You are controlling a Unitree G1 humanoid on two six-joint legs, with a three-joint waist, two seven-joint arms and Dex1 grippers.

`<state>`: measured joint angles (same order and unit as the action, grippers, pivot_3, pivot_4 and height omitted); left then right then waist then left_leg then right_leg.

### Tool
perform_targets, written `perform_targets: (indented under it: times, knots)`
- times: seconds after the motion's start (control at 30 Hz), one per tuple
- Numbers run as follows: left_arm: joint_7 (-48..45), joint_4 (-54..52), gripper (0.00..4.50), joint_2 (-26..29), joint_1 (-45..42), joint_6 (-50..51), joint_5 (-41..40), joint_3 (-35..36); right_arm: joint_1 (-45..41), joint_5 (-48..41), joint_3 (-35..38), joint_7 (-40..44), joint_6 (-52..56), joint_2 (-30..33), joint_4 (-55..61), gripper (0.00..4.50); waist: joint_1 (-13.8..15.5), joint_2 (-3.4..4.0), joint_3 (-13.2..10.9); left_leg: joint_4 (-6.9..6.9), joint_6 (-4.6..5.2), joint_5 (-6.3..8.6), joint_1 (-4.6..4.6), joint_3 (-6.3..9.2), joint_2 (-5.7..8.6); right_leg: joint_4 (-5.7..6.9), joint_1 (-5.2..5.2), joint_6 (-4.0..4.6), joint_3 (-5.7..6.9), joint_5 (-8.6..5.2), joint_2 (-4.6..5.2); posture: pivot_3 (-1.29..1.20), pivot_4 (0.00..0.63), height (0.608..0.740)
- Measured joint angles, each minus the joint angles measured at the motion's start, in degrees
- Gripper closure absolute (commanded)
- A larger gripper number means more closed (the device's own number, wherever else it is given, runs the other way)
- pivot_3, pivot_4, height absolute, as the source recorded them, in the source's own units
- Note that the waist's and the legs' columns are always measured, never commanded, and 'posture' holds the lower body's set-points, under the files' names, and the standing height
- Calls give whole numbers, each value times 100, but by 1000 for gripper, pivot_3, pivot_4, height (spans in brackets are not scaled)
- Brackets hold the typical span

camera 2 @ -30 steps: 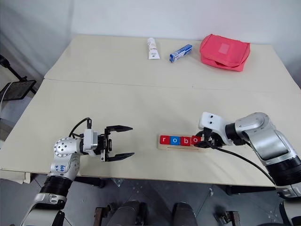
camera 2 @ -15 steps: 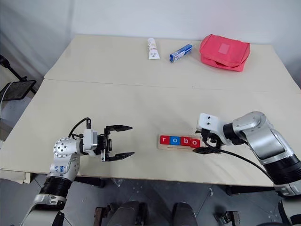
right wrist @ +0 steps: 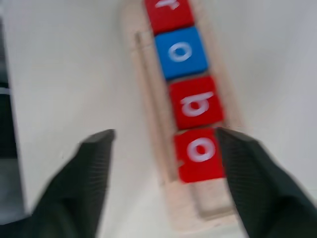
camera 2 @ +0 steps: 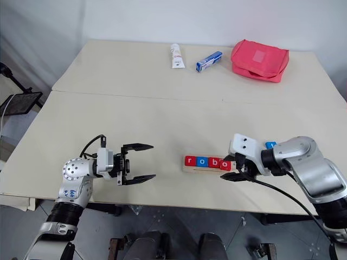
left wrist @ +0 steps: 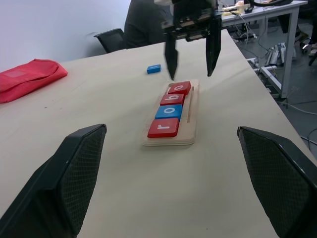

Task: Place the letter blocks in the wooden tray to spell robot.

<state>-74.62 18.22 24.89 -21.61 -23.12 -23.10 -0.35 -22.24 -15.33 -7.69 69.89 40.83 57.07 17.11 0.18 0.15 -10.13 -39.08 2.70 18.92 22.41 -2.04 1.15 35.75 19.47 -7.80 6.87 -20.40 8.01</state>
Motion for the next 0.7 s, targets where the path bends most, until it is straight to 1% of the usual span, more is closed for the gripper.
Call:
perform_targets:
  times: [0.2,0.43,0.7]
  knots:
    - [-6,24,0,-11,-36,0,0,-15,113,-48,-10,-117,45,0,48,4435,-6,0,0,0,0,0,0,-1,0,0,1,0,1,0,0,0,150,740]
    - [-8,20,0,-4,-34,2,0,-16,-112,108,-191,-82,-308,-1,-598,4476,-10,0,0,-1,0,0,0,-1,1,0,1,0,1,0,1,0,150,740]
    - [-2,10,0,-2,-25,4,0,-18,-247,229,-325,-71,-458,-110,-812,4476,-5,0,0,-1,0,0,0,-1,1,0,0,0,3,0,1,0,150,740]
